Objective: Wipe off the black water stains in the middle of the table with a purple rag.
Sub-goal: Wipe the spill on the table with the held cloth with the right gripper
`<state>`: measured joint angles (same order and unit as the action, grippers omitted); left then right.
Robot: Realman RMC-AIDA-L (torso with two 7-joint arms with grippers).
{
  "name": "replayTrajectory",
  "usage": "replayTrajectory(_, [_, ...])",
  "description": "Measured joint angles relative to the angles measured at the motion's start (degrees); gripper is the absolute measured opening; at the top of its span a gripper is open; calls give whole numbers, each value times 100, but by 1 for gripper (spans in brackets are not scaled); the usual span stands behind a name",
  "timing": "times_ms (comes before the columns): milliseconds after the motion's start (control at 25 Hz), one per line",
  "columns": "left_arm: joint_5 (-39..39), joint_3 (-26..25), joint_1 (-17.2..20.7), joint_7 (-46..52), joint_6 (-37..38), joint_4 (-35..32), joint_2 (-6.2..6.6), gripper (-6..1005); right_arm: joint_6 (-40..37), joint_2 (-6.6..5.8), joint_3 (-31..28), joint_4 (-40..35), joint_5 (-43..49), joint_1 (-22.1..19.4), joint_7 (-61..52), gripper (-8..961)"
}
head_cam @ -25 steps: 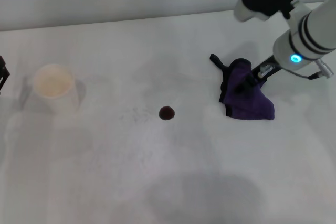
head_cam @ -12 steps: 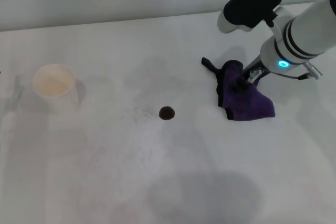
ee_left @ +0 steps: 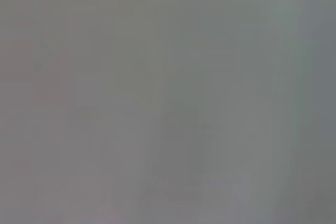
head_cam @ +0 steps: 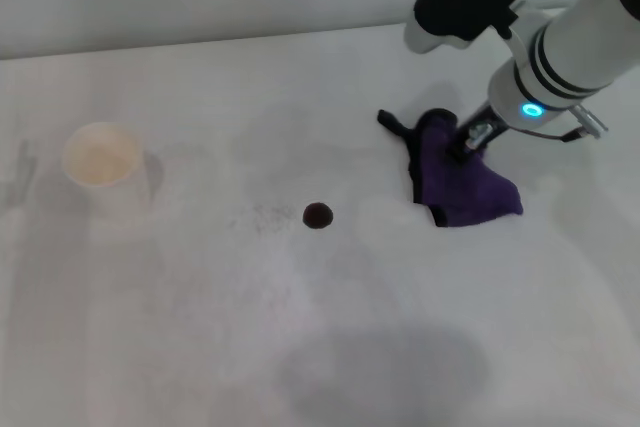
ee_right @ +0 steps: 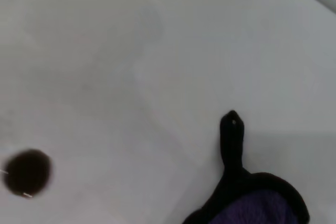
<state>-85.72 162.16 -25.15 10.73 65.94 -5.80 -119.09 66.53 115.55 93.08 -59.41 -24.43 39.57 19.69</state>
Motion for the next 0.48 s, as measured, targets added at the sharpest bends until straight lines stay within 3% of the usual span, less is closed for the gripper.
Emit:
replayTrajectory(240, [-10,0,-60,8,-3,0,-1,885,634,24,438,-674,-626,146,348,81])
replayTrajectory(480, [-14,0,-112,-14,-3,0,0,886,707,47,1133,-540,-1619,572,697,82])
